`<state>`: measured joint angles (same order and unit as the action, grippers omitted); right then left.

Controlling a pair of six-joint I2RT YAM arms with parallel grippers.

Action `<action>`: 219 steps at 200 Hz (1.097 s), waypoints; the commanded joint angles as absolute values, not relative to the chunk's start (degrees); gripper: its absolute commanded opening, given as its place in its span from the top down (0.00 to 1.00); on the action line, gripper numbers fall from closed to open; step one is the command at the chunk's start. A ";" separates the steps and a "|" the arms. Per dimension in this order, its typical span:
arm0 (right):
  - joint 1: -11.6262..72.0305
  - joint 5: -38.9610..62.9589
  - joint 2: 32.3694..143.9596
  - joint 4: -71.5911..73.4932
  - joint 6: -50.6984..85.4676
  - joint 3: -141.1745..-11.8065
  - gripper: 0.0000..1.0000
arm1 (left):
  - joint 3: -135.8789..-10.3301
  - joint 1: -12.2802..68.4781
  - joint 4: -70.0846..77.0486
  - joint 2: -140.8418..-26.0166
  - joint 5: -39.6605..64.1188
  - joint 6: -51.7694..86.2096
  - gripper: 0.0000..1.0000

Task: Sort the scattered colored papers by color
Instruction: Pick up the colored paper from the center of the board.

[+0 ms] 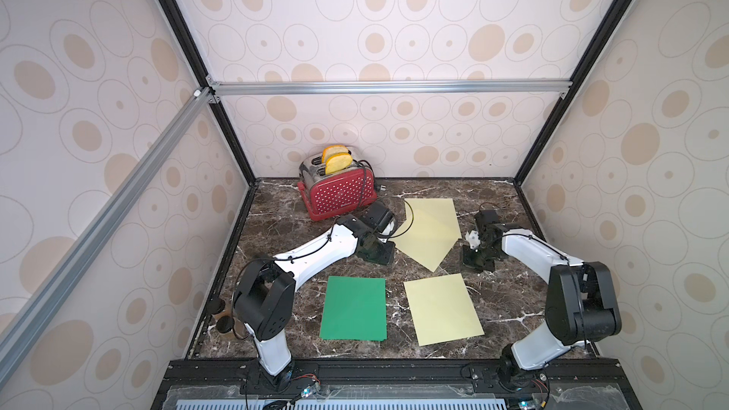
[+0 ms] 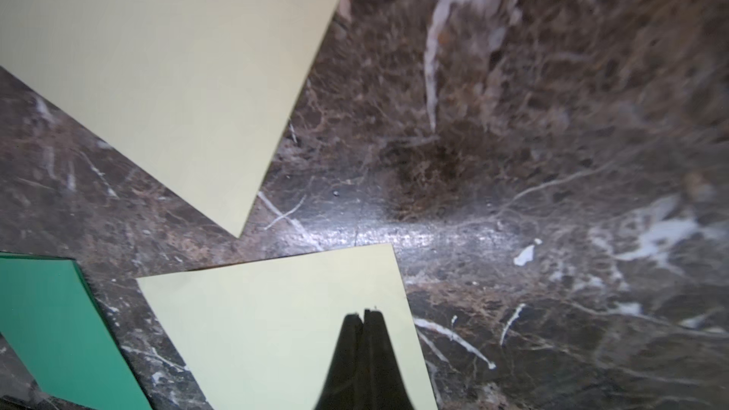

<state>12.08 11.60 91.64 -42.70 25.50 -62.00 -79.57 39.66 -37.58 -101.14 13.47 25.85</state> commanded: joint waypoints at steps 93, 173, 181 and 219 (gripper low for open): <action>7.65 20.51 122.23 -40.31 19.26 -93.13 1.00 | -90.32 34.70 -28.57 -118.19 13.12 30.97 0.58; 6.94 21.14 125.96 -40.67 20.04 -94.04 1.00 | -98.07 34.63 -31.11 -127.03 7.13 32.66 0.53; 6.94 21.30 126.10 -40.53 20.04 -94.09 1.00 | -98.02 34.66 -31.03 -127.55 6.78 33.18 0.53; 6.77 21.95 126.56 -40.43 20.20 -94.11 1.00 | -98.34 34.72 -30.57 -129.67 7.54 35.17 0.52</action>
<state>6.96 21.08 124.97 -39.48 19.70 -93.10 -96.66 34.54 -29.23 -127.33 7.94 33.08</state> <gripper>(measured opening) 0.040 0.473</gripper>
